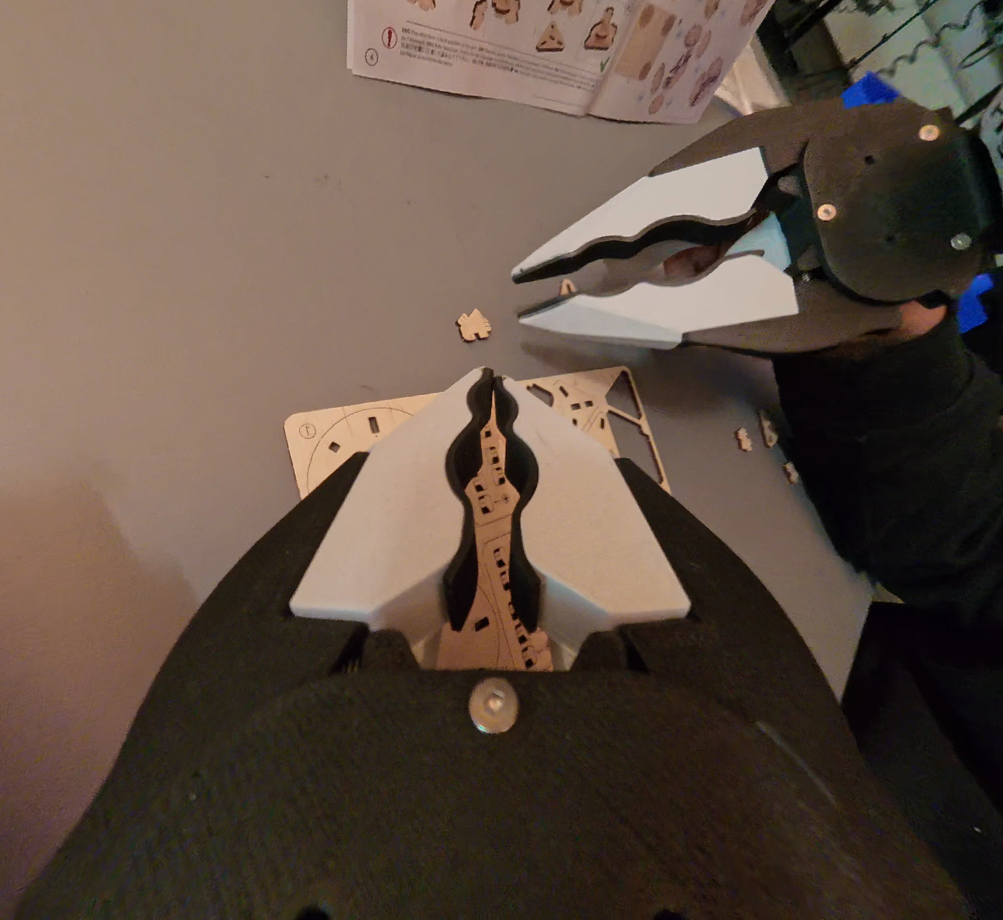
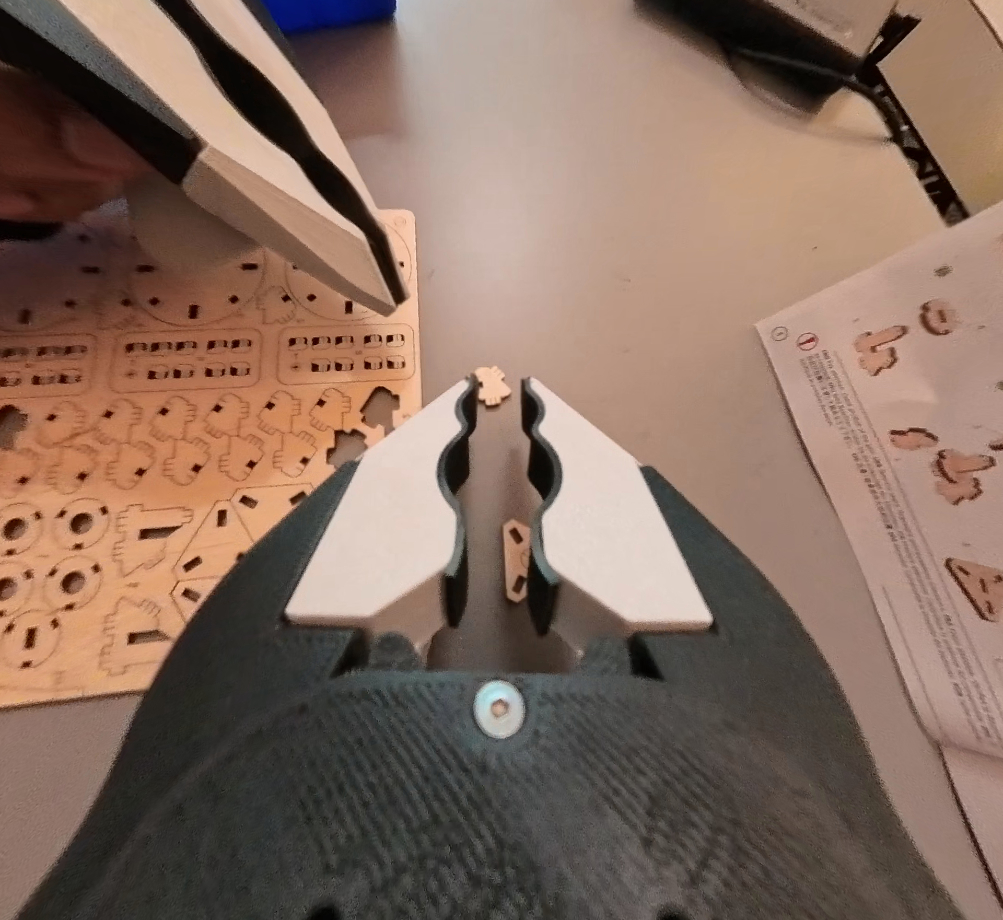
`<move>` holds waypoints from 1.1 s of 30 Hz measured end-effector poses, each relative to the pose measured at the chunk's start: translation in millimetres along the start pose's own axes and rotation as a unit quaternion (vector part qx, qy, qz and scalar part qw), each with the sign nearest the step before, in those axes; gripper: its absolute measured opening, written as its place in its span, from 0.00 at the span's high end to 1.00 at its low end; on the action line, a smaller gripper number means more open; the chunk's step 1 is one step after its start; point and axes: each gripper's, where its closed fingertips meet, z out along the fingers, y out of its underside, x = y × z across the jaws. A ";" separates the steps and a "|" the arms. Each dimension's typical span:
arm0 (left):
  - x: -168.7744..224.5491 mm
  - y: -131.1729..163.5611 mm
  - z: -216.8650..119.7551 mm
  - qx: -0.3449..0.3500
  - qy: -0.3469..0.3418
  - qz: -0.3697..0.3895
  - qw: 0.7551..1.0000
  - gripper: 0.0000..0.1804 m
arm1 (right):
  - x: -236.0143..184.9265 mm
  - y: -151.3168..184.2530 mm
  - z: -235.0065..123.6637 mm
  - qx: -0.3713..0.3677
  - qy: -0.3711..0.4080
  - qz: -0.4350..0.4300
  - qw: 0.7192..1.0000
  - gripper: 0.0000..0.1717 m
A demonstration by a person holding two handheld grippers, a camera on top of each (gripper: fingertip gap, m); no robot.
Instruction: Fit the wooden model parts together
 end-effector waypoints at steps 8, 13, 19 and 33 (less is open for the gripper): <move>-3.0 -1.7 -1.9 0.005 -0.010 0.002 1.000 1.00 | -1.7 13.0 20.3 -0.028 -0.004 0.069 0.997 0.87; -2.9 0.1 -0.6 0.000 -0.010 0.003 1.000 1.00 | 0.2 13.3 19.1 -0.026 -0.011 0.078 0.997 0.95; -2.4 4.6 2.1 -0.014 -0.006 0.000 1.000 1.00 | 1.0 -3.7 2.9 0.008 -0.017 0.079 0.997 0.95; -7.0 17.3 7.9 -0.052 -0.022 0.005 0.998 1.00 | -32.8 12.9 -12.0 -0.008 0.061 0.141 0.988 0.95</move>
